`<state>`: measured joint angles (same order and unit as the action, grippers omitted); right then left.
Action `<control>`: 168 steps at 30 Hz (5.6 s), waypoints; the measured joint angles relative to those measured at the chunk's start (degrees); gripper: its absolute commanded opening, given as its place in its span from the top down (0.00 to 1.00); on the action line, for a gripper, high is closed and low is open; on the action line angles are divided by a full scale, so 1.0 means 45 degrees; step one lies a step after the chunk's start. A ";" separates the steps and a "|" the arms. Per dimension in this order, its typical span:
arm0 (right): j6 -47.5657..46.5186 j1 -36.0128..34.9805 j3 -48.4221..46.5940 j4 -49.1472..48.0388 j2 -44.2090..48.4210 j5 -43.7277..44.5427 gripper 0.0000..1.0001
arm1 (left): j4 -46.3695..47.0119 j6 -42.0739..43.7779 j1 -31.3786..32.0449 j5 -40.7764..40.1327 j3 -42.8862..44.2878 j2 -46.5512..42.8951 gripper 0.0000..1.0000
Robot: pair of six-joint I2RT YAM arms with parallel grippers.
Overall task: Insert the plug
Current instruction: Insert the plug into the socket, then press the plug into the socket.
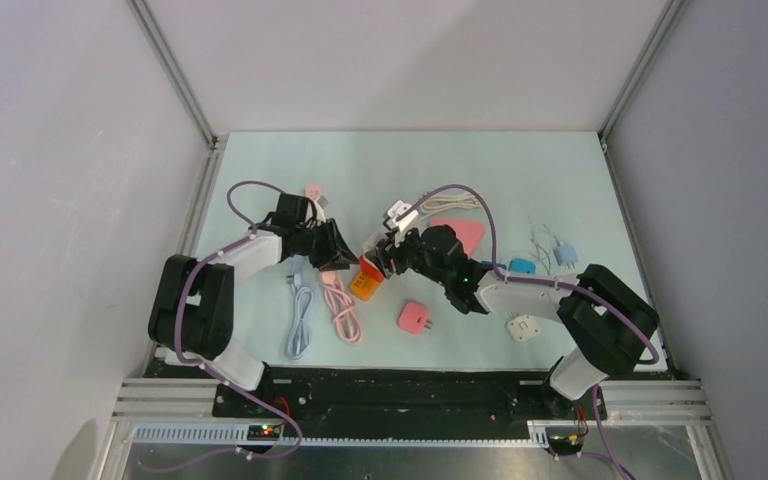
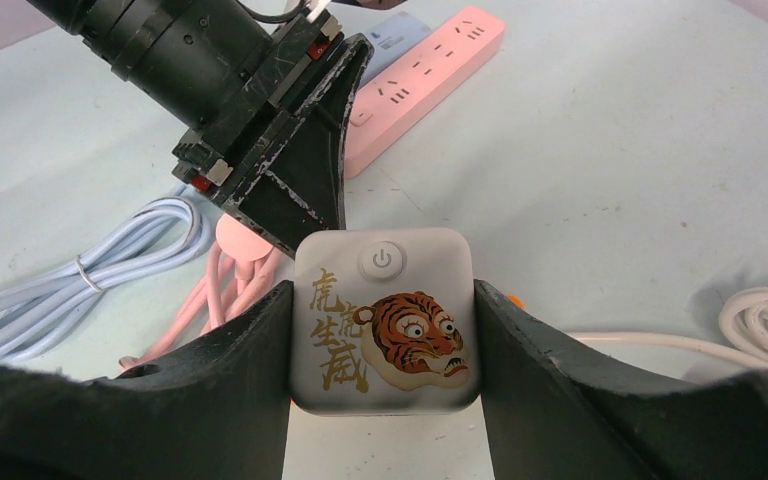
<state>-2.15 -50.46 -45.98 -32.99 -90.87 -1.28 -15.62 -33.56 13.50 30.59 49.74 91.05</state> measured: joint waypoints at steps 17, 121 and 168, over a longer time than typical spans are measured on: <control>0.0049 -0.0078 -0.1107 0.1753 -0.0476 0.0083 1.00 | 0.0005 0.0000 0.0000 -0.0063 0.0330 0.0165 0.63; 0.1389 -0.0495 -0.7393 1.2211 -0.1880 0.1341 1.00 | -0.0287 0.0248 -0.0121 -0.0437 0.0831 0.0189 0.64; 0.2545 -0.0714 -0.7359 1.1390 -0.2089 0.2657 0.18 | -0.0442 0.0257 -0.0505 -0.0884 0.0831 0.0170 0.57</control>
<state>9.30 -53.67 -79.09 18.26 -100.27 10.68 -17.61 -32.40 11.22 26.61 53.47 91.81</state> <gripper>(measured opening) 0.631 0.411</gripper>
